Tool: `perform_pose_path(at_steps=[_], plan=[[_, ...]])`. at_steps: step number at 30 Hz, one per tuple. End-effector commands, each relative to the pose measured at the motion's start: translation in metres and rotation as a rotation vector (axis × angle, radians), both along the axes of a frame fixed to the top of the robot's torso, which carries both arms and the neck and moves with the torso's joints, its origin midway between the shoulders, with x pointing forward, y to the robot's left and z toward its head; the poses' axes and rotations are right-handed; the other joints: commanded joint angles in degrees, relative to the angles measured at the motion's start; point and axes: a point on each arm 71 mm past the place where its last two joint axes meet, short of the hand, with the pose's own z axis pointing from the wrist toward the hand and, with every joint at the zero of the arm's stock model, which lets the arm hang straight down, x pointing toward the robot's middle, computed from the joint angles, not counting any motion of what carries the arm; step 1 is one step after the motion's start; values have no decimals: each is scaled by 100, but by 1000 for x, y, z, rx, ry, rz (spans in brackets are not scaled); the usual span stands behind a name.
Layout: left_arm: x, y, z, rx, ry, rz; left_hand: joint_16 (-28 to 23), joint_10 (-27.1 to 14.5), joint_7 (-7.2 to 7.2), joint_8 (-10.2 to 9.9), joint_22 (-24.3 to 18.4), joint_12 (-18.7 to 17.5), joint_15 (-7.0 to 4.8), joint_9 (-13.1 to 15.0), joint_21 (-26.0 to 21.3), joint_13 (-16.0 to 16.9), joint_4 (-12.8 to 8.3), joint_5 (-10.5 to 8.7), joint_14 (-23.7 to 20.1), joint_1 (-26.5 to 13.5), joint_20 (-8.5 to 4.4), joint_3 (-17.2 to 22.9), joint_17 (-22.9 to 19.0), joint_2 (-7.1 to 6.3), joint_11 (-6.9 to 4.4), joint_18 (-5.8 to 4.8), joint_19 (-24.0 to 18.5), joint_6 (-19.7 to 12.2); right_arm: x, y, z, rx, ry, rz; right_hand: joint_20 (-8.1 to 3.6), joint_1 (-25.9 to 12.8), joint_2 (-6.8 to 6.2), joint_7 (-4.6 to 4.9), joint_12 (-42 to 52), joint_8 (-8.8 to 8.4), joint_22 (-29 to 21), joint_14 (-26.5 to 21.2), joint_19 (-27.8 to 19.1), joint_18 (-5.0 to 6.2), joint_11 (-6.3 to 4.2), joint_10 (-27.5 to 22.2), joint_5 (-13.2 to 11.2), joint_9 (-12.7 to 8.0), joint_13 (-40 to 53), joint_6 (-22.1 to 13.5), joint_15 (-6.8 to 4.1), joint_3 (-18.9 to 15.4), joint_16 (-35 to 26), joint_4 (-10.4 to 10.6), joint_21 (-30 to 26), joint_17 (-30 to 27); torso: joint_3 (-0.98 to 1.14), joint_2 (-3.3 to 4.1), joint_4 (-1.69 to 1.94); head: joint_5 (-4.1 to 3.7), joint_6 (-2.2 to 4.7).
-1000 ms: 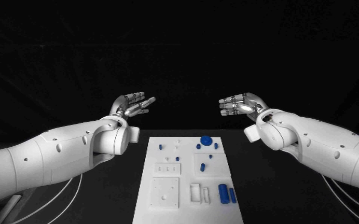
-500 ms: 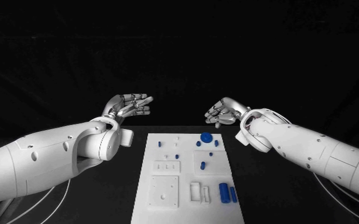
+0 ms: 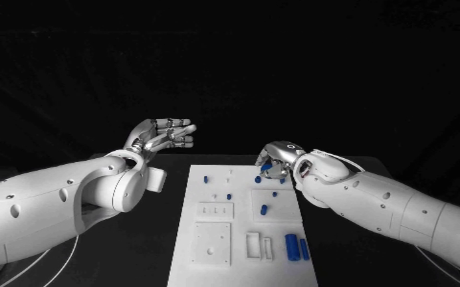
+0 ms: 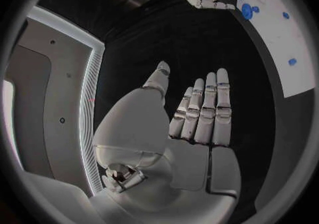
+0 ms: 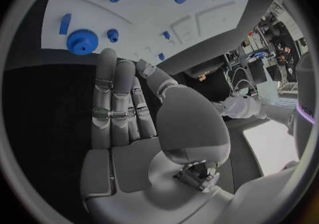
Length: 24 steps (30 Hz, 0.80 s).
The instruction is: Assemble the parts on the task board
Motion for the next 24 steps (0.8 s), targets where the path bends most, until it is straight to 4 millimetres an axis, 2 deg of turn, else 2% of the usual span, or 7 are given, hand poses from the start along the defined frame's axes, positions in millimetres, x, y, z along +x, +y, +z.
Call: perform_pose_path(at_steps=[1, 4, 7, 10, 15, 20, 24], plan=[[-3, -8, 5, 3, -18, -55, -34, -12, 10, 21, -7, 25, 7, 9, -2, 8, -18, -26, -44, 16, 8, -9, -6, -19, 10, -62, -32, 43, 0, 0, 1, -103, -93, -29, 16, 25, -89, 18, -22, -21, 50, -10, 38, 29, 18, -75, -92, -8, -4, -45, 58, 83, 72, 4, 41, -8, -23, 138, 80, -38, 16], [-5, -10, 7, 2, -21, -63, -34, -12, 10, 21, -7, 25, 7, 9, -2, 8, -18, -26, -44, 16, 8, -9, -6, -19, 10, -62, -32, 43, 0, 2, 0, -111, -112, -38, 37, 53, -152, 16, -22, -19, 136, -34, 33, 53, 22, -81, -147, -9, -4, -58, 70, 191, 170, 53, 68, -39, -29, 181, 96, -60, 24], [-6, -9, 9, 1, -24, -64, -36, -20, 12, 19, -14, 27, 12, 8, -6, 9, -10, -26, -53, 9, 12, -1, -5, -27, 11, -62, -37, 41, 0, 3, -1, -120, -129, -49, 54, 101, -230, 11, -24, -24, 232, -41, 21, 50, 29, -97, -347, -13, -5, -112, 88, 328, 271, 89, 94, -76, -34, 226, 94, -86, 37], [-5, -8, 12, 2, -29, -60, -39, -27, 11, 20, -22, 28, 15, 9, -9, 9, -1, -26, -64, 2, 15, 11, -6, -43, 14, -59, -40, 48, 1, 3, -3, -137, -142, -64, 65, 129, -323, 10, -20, -22, 350, -59, 11, 52, 35, -150, -398, -12, -4, -101, 97, 444, 370, 188, 110, -138, -39, 259, 93, -100, 52], [-4, -6, 15, 5, -33, -55, -39, -27, 11, 20, -22, 28, 15, 9, -9, 9, -1, -26, -64, 2, 15, 11, -6, -43, 14, -59, -40, 48, 3, 3, -5, -160, -153, -83, 69, 181, -402, -13, -22, -22, 470, -77, 10, 51, 25, -174, -427, -13, -5, -126, 98, 500, 448, 249, 79, -213, -39, 311, 106, -83, 71], [-3, -5, 17, 8, -37, -49, -38, -33, 13, 18, -31, 28, 17, 7, -11, 9, 18, -26, -69, -2, 18, 33, -5, -70, 16, -57, -42, 34, 4, 1, -8, -165, -151, -93, 71, 166, -432, -23, -22, -22, 580, -74, 26, 11, 12, -169, -469, -14, -5, -125, 102, 581, 519, 301, 45, -257, -60, 369, 145, -114, 72], [-2, -5, 17, 9, -38, -49, -39, -42, 12, 19, -37, 28, 20, 8, -14, 9, 40, -24, -77, 4, 24, 67, -5, -87, 19, -55, -47, 42, 4, 0, -9, -167, -144, -95, 59, 146, -448, -8, -22, -22, 663, -92, 33, 2, 14, -157, -415, -15, -5, -119, 100, 636, 572, 311, 13, -285, -67, 397, 171, -133, 65]])
